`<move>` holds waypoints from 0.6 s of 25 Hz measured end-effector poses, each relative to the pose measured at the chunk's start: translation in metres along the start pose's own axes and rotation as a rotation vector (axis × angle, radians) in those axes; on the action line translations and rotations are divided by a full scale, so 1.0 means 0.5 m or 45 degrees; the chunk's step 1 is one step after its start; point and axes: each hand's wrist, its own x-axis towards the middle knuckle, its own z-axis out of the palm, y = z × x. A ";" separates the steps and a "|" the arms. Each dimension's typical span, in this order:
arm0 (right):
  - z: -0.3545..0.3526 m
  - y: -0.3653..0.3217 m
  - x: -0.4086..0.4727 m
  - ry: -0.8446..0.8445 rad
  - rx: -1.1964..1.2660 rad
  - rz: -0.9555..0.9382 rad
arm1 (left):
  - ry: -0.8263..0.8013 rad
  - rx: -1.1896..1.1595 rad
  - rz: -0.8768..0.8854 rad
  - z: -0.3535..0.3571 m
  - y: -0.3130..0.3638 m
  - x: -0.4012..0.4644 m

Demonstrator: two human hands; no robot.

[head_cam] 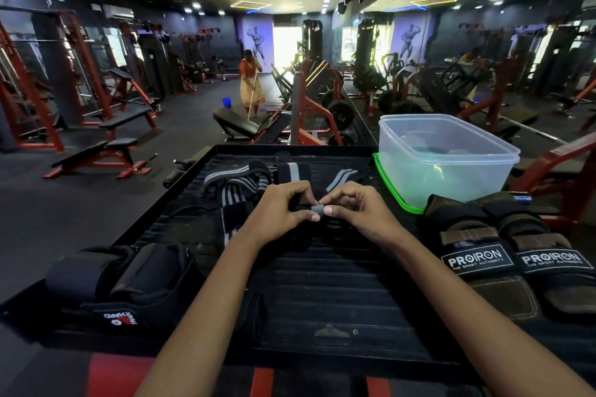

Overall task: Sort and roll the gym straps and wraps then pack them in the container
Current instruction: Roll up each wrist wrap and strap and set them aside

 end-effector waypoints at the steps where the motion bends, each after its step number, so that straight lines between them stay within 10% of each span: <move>1: 0.001 0.001 0.002 0.025 -0.062 -0.029 | 0.019 -0.020 -0.024 -0.001 -0.001 0.000; 15: 0.010 -0.015 -0.001 0.006 -0.613 -0.075 | -0.152 0.058 -0.156 0.001 -0.001 -0.004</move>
